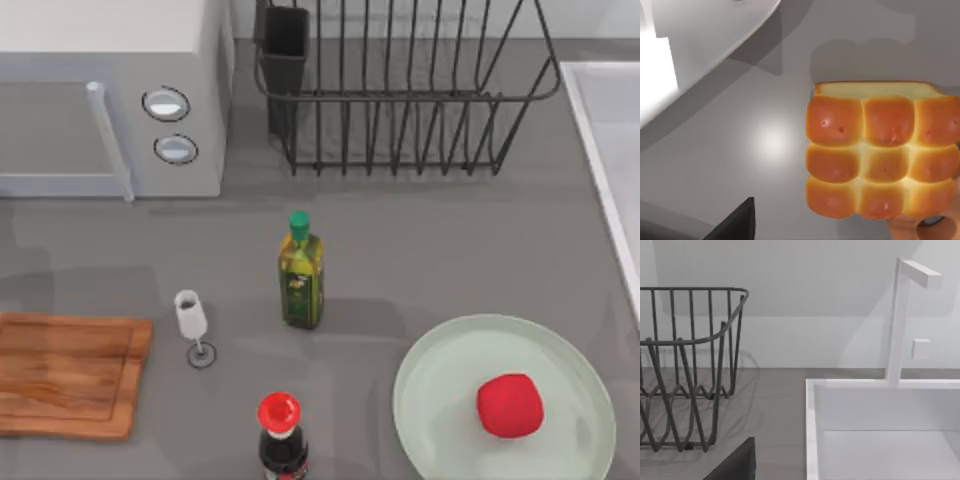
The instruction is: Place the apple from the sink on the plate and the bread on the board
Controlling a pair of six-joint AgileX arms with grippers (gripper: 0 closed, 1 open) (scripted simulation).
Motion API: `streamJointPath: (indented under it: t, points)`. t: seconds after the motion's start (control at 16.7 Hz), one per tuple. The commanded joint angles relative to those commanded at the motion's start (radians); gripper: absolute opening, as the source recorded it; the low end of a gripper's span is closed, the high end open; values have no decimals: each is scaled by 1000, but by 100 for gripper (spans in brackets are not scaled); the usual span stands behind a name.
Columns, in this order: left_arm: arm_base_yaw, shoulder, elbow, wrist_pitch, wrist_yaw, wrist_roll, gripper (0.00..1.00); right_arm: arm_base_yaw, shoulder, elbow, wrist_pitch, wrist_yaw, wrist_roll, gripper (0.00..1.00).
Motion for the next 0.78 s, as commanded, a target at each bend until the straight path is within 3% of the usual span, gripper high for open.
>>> streamJointPath:
  t: [0.78]
  points:
    - [3, 112, -153, 262, 1, 2, 100, 0, 0, 0, 0, 0, 0, 100]
